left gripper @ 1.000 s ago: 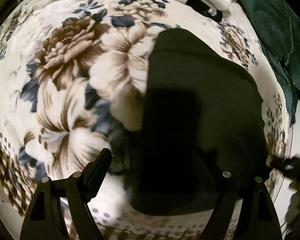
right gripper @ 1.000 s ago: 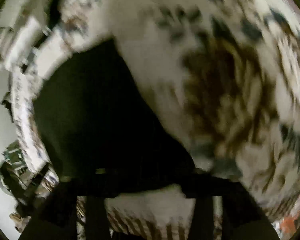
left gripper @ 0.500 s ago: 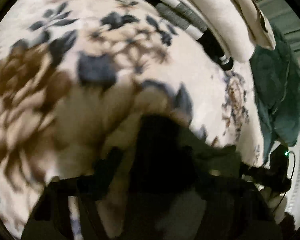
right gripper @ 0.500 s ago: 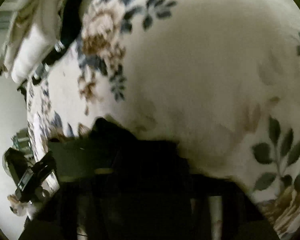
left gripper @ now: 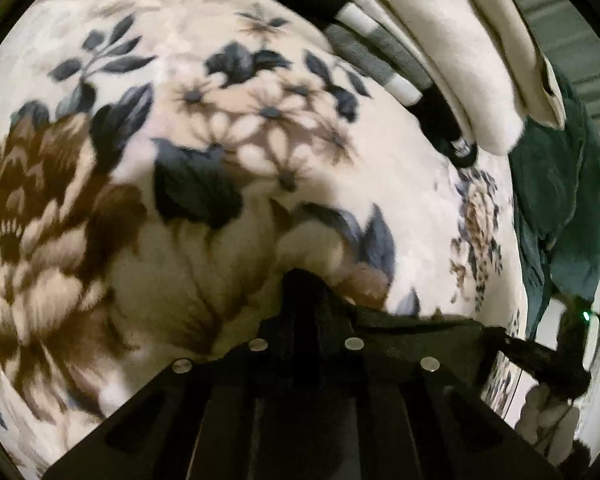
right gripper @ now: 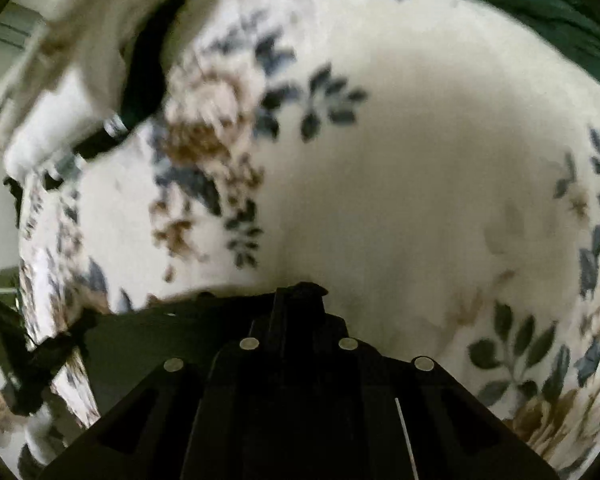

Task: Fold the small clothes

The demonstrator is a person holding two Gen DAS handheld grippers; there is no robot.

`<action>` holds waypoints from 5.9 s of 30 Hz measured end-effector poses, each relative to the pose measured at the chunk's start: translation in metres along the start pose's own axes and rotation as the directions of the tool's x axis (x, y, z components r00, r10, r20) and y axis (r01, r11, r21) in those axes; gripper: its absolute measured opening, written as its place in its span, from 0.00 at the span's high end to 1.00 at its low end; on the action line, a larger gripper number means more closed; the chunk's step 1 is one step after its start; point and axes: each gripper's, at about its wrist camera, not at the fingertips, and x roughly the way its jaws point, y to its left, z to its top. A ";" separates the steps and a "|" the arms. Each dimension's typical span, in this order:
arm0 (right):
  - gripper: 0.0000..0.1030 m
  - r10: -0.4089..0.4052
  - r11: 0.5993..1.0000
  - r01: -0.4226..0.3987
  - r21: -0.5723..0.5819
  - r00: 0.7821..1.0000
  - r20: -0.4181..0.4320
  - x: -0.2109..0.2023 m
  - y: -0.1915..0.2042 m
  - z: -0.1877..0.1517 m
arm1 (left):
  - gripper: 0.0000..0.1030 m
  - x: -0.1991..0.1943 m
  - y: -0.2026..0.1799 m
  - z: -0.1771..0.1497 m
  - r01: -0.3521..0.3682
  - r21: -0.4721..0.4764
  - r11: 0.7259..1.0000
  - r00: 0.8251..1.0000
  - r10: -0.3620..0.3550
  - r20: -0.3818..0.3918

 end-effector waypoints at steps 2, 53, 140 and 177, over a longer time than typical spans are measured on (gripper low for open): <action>0.86 0.042 0.999 -0.041 0.024 0.998 -0.039 -0.004 -0.007 -0.001 | 0.87 -0.010 -0.008 -0.002 -0.029 0.049 0.998 0.999 0.030 -0.017; 0.84 0.095 0.892 -0.124 0.435 0.992 0.087 -0.045 -0.040 -0.216 | 0.22 -0.053 -0.027 -0.195 -0.342 0.134 0.930 0.930 0.356 -0.098; 0.95 0.191 0.791 -0.274 0.547 0.960 0.205 -0.095 -0.120 -0.247 | 0.21 -0.013 -0.045 -0.256 0.186 -0.452 0.873 0.938 -0.295 -0.184; 0.91 0.117 0.985 -0.130 0.116 0.987 0.114 -0.031 -0.062 -0.032 | 0.63 -0.003 -0.032 -0.021 0.041 -0.034 0.999 0.999 -0.040 0.024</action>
